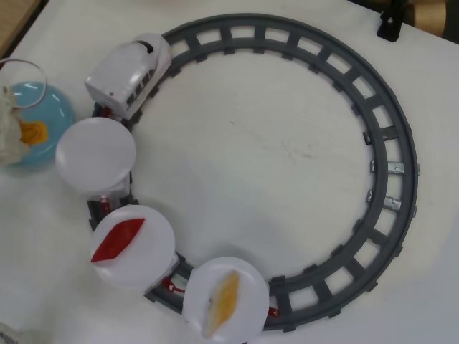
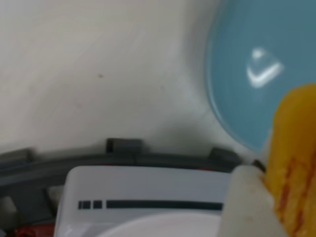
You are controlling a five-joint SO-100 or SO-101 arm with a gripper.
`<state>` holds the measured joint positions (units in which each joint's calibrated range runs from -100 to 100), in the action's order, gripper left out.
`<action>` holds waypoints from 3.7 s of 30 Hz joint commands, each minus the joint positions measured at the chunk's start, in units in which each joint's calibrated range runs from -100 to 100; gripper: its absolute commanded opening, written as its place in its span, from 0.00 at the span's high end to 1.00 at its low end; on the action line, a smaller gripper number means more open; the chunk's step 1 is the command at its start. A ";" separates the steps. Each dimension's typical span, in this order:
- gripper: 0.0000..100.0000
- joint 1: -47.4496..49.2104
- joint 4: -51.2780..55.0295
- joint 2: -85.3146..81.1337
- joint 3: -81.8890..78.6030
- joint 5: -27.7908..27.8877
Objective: Pick up the sushi from the Shinkansen and put it on the blue dish
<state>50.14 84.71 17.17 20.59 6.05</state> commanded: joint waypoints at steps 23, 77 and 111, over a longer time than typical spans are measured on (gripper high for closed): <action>0.96 8.57 -0.33 24.60 27.21 -0.98; 0.75 6.02 11.56 32.81 50.74 0.28; 0.97 4.08 14.28 -7.83 8.63 -0.20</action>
<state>55.13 98.24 16.58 32.57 6.16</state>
